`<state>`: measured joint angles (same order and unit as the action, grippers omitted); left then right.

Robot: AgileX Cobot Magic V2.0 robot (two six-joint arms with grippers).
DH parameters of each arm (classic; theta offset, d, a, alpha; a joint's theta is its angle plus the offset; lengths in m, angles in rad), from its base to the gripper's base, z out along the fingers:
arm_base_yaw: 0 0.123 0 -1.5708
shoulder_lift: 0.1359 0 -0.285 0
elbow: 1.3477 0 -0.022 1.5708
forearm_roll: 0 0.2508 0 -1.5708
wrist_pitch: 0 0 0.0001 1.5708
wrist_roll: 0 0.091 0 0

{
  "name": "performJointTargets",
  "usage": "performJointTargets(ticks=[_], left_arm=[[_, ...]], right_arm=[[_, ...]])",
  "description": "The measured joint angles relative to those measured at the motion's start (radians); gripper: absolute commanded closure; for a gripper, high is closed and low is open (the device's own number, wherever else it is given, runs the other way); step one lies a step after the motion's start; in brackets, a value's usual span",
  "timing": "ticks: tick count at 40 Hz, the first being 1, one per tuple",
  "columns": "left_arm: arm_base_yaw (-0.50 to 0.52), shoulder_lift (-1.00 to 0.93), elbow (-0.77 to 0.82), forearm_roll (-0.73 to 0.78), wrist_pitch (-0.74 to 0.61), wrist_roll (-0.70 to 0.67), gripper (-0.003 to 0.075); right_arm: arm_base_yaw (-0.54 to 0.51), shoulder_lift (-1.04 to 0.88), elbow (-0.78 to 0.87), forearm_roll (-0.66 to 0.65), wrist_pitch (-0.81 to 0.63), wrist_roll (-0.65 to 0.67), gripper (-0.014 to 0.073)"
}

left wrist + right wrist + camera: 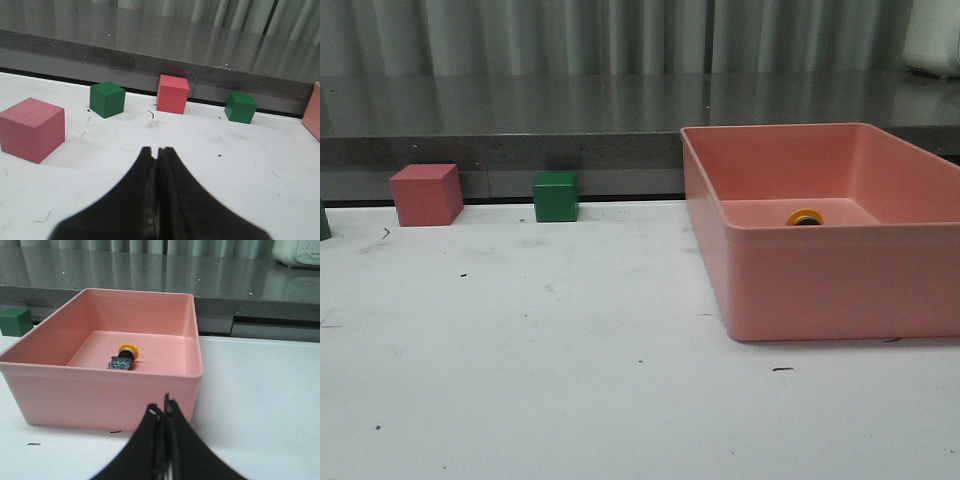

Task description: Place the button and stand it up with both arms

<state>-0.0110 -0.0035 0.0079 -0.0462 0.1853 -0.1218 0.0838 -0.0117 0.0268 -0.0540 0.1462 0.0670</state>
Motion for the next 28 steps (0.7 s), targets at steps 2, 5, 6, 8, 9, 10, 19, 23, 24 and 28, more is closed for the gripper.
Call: performJointTargets(ticks=[2, 5, 6, 8, 9, 10, 19, 23, 24, 28], left_arm=[[0.000, 0.000, 0.000, 0.000, 0.000, 0.000, 0.0740], [0.000, 0.000, 0.000, 0.000, 0.000, 0.000, 0.0740], [0.000, 0.000, 0.000, 0.000, 0.000, 0.000, 0.0740], [0.000, 0.000, 0.000, 0.000, 0.000, 0.000, 0.0740], [0.000, 0.000, 0.000, 0.000, 0.000, 0.000, 0.0740], [0.000, 0.000, 0.000, 0.000, 0.000, 0.000, 0.0740], [0.000, 0.000, 0.000, 0.000, 0.000, 0.000, 0.0740], [0.000, 0.000, 0.000, 0.000, 0.000, 0.000, 0.0740], [0.000, 0.000, 0.000, 0.000, 0.000, 0.000, 0.0740], [0.000, 0.000, 0.000, 0.046, 0.000, 0.005, 0.0740]], right_arm=[[0.000, 0.000, 0.000, 0.000, 0.000, 0.000, 0.0662], [0.000, 0.000, 0.000, 0.000, 0.000, 0.000, 0.0662], [0.000, 0.000, 0.000, 0.000, 0.000, 0.000, 0.0662], [0.000, 0.000, 0.000, 0.000, 0.000, 0.000, 0.0662], [0.000, 0.000, 0.000, 0.000, 0.000, 0.000, 0.0662], [0.000, 0.000, 0.000, 0.000, 0.000, 0.000, 0.0662], [0.000, 0.000, 0.000, 0.000, 0.000, 0.000, 0.0662], [0.000, 0.000, 0.000, 0.000, 0.000, 0.000, 0.0662], [0.000, 0.000, 0.000, 0.000, 0.000, 0.000, 0.0662], [0.000, 0.000, 0.000, 0.000, 0.000, 0.000, 0.0662]])
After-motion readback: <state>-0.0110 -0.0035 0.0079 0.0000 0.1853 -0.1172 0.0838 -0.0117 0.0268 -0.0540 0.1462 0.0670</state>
